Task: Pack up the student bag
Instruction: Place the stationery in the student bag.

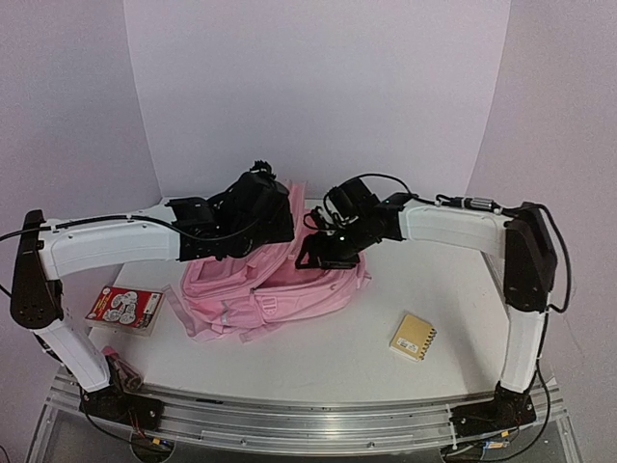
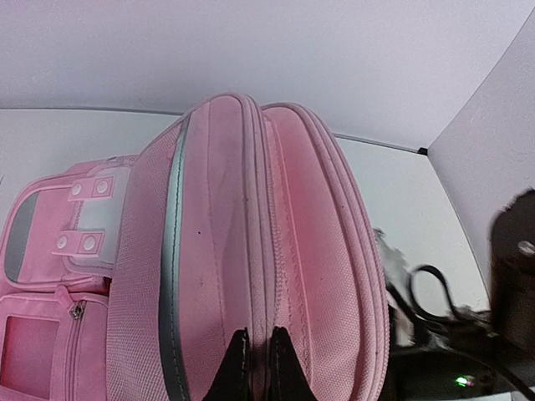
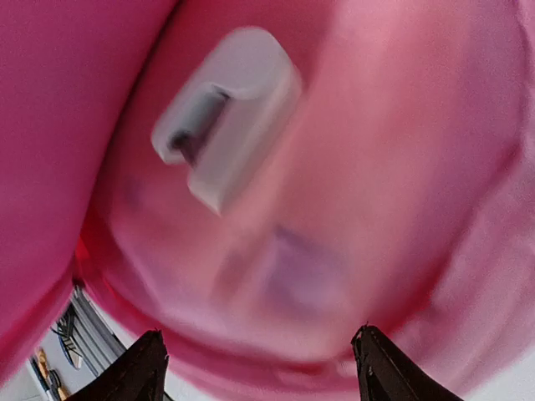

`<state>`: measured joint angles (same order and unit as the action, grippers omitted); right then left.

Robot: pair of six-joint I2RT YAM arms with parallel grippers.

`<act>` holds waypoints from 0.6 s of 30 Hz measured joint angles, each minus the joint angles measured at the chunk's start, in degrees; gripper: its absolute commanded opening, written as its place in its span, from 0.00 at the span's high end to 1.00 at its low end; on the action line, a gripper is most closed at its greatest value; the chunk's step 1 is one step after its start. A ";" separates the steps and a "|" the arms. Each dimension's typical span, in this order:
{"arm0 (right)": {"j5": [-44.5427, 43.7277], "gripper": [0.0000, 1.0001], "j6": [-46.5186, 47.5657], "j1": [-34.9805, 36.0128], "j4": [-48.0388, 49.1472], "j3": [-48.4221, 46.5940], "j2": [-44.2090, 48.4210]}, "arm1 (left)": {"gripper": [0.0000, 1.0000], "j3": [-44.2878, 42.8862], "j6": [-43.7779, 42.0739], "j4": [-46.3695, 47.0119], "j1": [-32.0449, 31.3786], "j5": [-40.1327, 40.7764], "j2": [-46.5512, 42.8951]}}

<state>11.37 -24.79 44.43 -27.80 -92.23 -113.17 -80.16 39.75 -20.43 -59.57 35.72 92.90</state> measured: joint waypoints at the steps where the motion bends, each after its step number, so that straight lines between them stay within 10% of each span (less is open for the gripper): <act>1: -0.90 0.14 0.22 -0.24 -0.27 3.25 3.17 | 1.00 0.07 0.17 0.01 0.00 -0.01 0.00; 9: -15.26 0.06 -6.17 -6.16 -8.76 29.75 34.00 | 1.00 0.81 0.77 0.50 0.13 -0.12 -0.38; 18: -22.19 0.05 -28.41 -6.39 -25.54 47.13 46.01 | 1.00 0.81 0.75 0.46 0.18 -0.79 -0.38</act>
<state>-10.81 -53.19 38.04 -53.34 -45.10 -67.16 -79.35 40.50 -19.97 -59.39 34.93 92.52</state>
